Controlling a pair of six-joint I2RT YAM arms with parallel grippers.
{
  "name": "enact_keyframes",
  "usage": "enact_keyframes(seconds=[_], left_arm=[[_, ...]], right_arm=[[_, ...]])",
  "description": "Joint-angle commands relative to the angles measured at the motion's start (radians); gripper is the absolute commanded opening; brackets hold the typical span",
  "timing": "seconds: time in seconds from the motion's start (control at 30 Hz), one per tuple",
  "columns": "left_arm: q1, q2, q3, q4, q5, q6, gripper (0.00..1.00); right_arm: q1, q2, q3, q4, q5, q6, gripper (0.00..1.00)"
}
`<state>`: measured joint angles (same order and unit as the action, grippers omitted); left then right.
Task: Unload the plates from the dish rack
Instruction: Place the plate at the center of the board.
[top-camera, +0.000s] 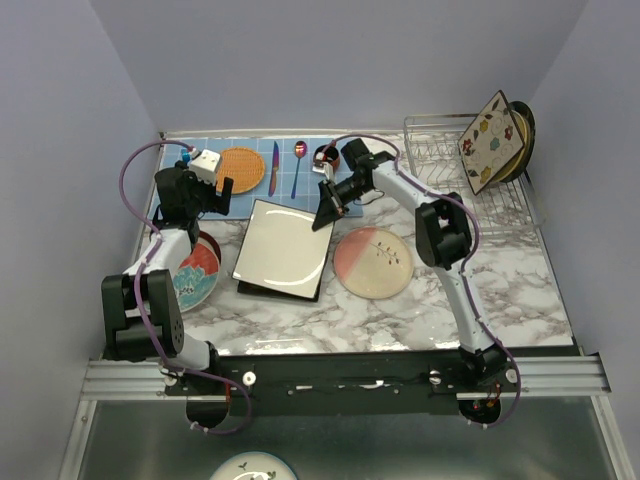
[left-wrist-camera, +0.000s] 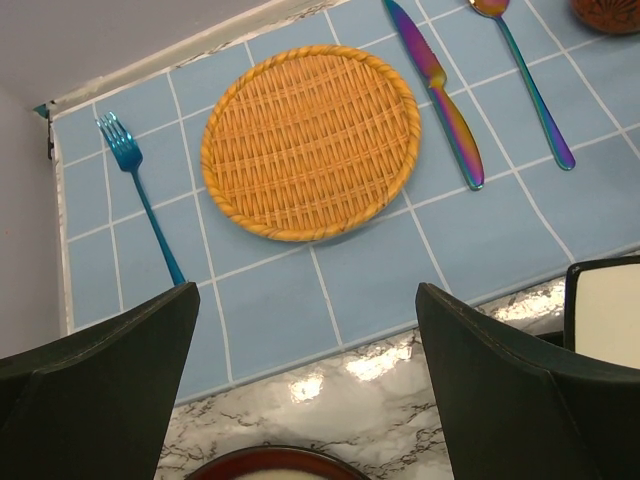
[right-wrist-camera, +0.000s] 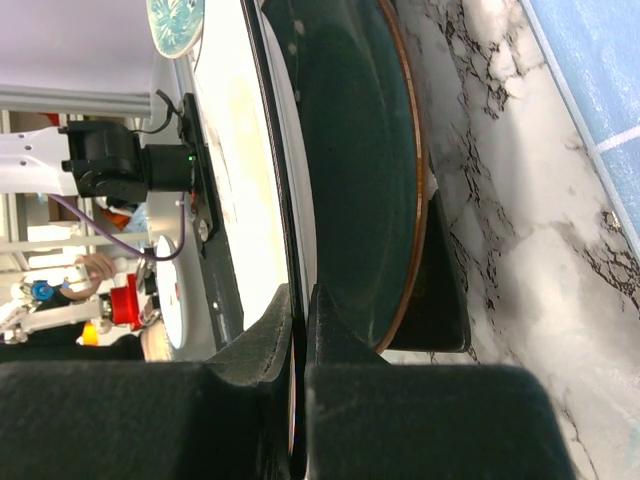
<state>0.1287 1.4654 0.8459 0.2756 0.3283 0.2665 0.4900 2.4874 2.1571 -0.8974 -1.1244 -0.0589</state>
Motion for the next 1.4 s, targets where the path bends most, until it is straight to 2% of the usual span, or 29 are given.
enact_keyframes(seconds=[0.0, 0.7, 0.77, 1.1, 1.37], left_arm=[[0.005, -0.039, -0.018, 0.027, 0.011, 0.017, 0.99], [0.003, -0.042, -0.027, 0.031, 0.025, 0.020, 0.99], [0.003, -0.040, -0.028, 0.031, 0.026, 0.019, 0.99], [0.003, -0.039, -0.028, 0.033, 0.029, 0.023, 0.99], [0.003, -0.040, -0.031, 0.031, 0.034, 0.027, 0.99]], right_arm=[[0.010, 0.025, 0.044, 0.003, -0.063, 0.010, 0.11], [0.010, 0.048, 0.041, 0.012, -0.028, 0.019, 0.16], [0.010, 0.050, 0.041, 0.009, -0.022, 0.019, 0.20], [0.010, 0.064, 0.052, 0.009, -0.009, 0.021, 0.25], [0.010, 0.087, 0.081, -0.011, 0.003, 0.007, 0.34]])
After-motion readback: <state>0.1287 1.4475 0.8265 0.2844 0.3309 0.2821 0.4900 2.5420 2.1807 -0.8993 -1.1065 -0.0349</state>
